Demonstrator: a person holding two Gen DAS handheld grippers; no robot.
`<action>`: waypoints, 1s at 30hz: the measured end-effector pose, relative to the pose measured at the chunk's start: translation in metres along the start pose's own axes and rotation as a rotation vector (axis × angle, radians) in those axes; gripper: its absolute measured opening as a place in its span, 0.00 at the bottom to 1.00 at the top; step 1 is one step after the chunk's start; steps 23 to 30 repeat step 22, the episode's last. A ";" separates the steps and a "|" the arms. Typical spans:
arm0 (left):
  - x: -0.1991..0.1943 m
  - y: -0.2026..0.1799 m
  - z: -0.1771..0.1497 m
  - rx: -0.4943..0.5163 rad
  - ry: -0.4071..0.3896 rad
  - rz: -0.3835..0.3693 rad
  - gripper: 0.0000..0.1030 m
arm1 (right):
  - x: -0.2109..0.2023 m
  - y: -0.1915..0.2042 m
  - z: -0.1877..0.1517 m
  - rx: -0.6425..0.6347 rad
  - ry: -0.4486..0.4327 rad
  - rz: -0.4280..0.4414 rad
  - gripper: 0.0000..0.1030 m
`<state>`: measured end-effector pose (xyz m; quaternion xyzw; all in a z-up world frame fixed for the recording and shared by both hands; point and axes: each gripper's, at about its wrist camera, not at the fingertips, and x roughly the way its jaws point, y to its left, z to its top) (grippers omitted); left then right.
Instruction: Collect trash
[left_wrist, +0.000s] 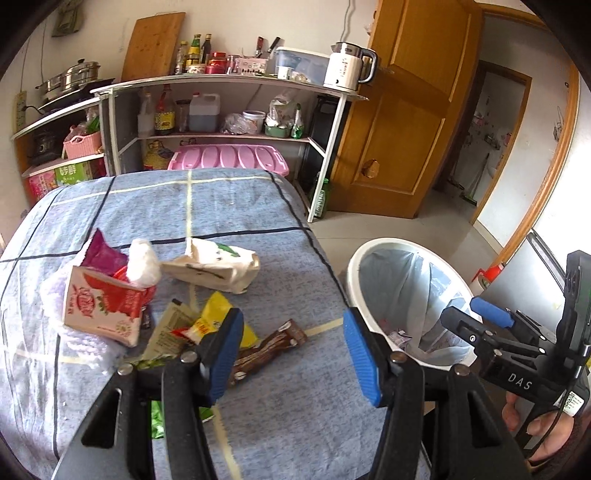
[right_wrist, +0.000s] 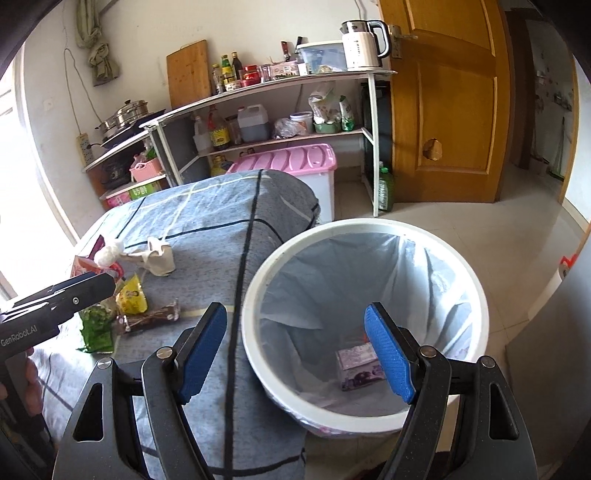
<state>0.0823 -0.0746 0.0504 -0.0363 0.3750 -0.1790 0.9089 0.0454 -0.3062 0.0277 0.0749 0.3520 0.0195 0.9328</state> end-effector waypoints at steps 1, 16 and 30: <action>-0.004 0.007 -0.001 -0.008 -0.005 0.015 0.57 | 0.000 0.007 -0.001 -0.007 -0.001 0.014 0.75; -0.038 0.115 -0.034 -0.171 -0.029 0.188 0.62 | 0.041 0.097 -0.012 -0.149 0.070 0.156 0.75; -0.037 0.147 -0.043 -0.235 -0.019 0.210 0.65 | 0.064 0.126 -0.006 -0.200 0.106 0.196 0.75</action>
